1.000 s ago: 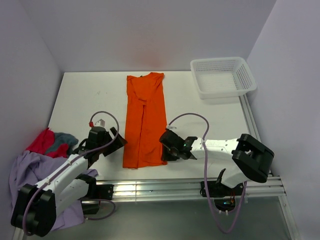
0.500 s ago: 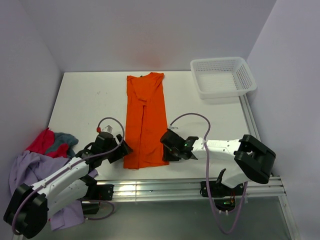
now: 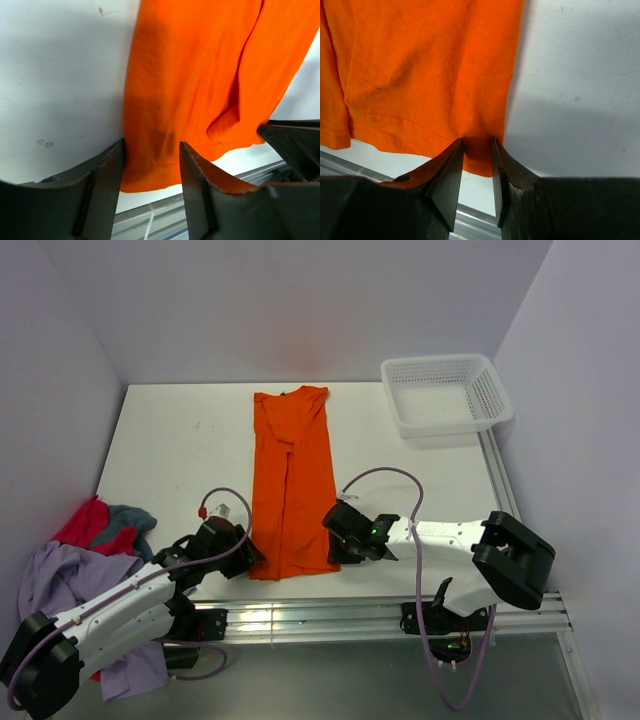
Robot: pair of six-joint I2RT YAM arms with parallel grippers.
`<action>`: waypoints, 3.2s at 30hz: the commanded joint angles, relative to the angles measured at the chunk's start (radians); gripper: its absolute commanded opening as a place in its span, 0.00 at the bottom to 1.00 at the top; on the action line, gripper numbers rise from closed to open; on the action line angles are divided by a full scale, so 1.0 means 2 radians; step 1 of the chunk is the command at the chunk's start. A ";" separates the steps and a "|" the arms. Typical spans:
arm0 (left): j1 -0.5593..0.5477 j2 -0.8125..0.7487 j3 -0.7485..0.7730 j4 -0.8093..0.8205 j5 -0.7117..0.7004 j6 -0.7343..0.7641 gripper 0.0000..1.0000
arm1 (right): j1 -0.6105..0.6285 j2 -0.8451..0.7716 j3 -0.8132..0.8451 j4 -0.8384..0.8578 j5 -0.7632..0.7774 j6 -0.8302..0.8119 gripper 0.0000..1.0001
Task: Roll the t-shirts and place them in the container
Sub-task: Roll the tshirt
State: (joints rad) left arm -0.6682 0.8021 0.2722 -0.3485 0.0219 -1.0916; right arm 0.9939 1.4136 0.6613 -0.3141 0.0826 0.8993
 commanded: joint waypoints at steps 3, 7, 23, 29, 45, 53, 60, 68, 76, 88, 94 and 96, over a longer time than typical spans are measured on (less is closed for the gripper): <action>-0.018 0.001 -0.020 -0.007 -0.006 -0.016 0.48 | -0.003 0.005 -0.014 -0.011 -0.001 -0.003 0.36; -0.019 0.015 -0.023 -0.002 -0.008 -0.013 0.44 | -0.003 0.007 -0.014 -0.018 0.005 -0.001 0.33; -0.029 0.014 0.016 -0.016 -0.033 -0.006 0.09 | -0.004 -0.010 0.035 -0.077 0.029 -0.027 0.00; -0.029 0.032 0.057 -0.014 -0.039 0.007 0.08 | -0.024 -0.016 0.064 -0.083 0.013 -0.058 0.00; -0.017 0.124 0.171 -0.006 -0.060 0.054 0.07 | -0.092 0.016 0.165 -0.093 -0.017 -0.125 0.00; 0.048 0.186 0.227 0.015 -0.036 0.109 0.07 | -0.135 0.049 0.205 -0.094 -0.031 -0.160 0.00; 0.096 0.226 0.267 0.037 -0.015 0.136 0.07 | -0.172 0.081 0.257 -0.101 -0.036 -0.183 0.00; 0.114 0.265 0.299 0.042 0.004 0.146 0.07 | -0.200 0.115 0.300 -0.109 -0.039 -0.200 0.00; 0.123 0.292 0.309 0.066 0.014 0.144 0.07 | -0.215 0.145 0.338 -0.114 -0.052 -0.207 0.00; 0.127 0.289 0.309 0.095 0.000 0.134 0.07 | -0.219 0.158 0.368 -0.111 -0.078 -0.217 0.00; 0.130 0.304 0.306 0.124 -0.009 0.136 0.07 | -0.225 0.183 0.385 -0.109 -0.076 -0.211 0.00; 0.133 0.312 0.303 0.138 -0.009 0.138 0.07 | -0.229 0.201 0.401 -0.109 -0.075 -0.208 0.00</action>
State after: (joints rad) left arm -0.4126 1.4078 0.8585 -0.1627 0.0219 -0.8272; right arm 0.5533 1.7779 1.3972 -0.5514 -0.0605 0.4820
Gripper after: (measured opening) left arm 0.074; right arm 0.010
